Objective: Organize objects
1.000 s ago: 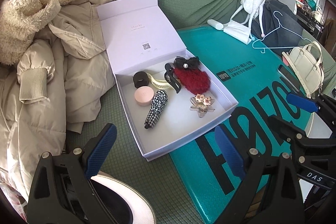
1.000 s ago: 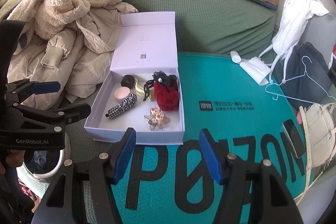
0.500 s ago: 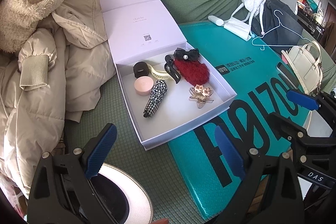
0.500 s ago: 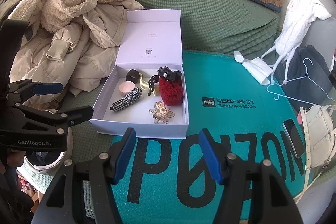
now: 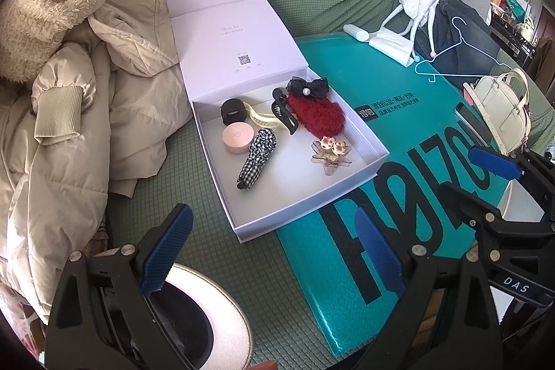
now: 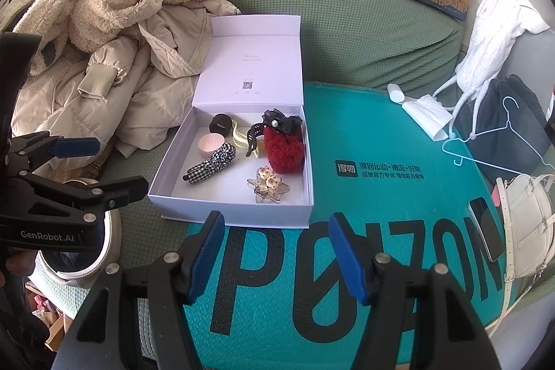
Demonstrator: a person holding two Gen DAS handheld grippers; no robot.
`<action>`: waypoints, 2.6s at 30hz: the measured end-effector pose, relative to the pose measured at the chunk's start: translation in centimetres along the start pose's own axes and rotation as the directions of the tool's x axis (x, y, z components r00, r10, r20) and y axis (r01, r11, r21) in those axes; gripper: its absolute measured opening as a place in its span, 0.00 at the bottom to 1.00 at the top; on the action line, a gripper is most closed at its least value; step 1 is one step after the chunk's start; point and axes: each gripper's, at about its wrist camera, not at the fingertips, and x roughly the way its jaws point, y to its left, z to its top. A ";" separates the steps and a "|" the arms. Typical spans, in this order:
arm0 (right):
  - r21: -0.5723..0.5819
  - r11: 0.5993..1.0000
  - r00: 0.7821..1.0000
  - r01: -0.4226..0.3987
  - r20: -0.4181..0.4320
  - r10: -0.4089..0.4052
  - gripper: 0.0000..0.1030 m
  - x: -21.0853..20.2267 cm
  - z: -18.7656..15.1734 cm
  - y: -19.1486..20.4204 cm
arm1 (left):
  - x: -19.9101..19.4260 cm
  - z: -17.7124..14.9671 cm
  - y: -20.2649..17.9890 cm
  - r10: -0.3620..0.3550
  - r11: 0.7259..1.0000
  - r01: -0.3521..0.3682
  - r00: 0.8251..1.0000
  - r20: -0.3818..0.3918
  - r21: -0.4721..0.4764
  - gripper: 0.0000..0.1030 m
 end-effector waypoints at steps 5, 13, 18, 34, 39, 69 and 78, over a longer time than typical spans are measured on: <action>-0.005 1.000 1.000 -0.001 -0.001 0.001 0.61 0.0 -0.1 0.0 | -0.4 -0.2 -0.2 0.014 1.000 -0.014 1.000 0.005 0.010 0.91; -0.009 1.000 1.000 0.002 0.002 -0.002 0.61 -0.1 -0.1 0.1 | -0.9 -0.1 -0.5 0.011 1.000 -0.011 1.000 0.013 0.018 0.91; -0.016 1.000 1.000 0.005 0.009 -0.004 0.61 -0.4 0.0 0.2 | -1.0 -0.1 -0.7 0.021 1.000 -0.021 1.000 0.012 0.022 0.91; -0.015 1.000 1.000 0.008 0.007 -0.007 0.61 -0.8 -0.1 0.1 | -0.8 -0.2 -0.6 0.012 1.000 -0.012 1.000 -0.001 0.022 0.91; -0.013 1.000 1.000 0.009 0.009 -0.009 0.61 -0.8 -0.2 0.1 | -0.9 -0.5 -0.7 0.005 1.000 -0.005 1.000 -0.001 0.026 0.91; 0.006 1.000 1.000 0.018 0.021 -0.018 0.61 -2.8 -2.2 0.2 | -2.5 -2.7 -2.0 -0.009 0.999 0.009 1.000 0.003 0.047 0.91; 0.004 1.000 1.000 0.017 0.022 -0.017 0.61 -2.9 -2.3 0.2 | -2.5 -2.7 -2.4 -0.013 0.998 0.013 1.000 0.004 0.056 0.91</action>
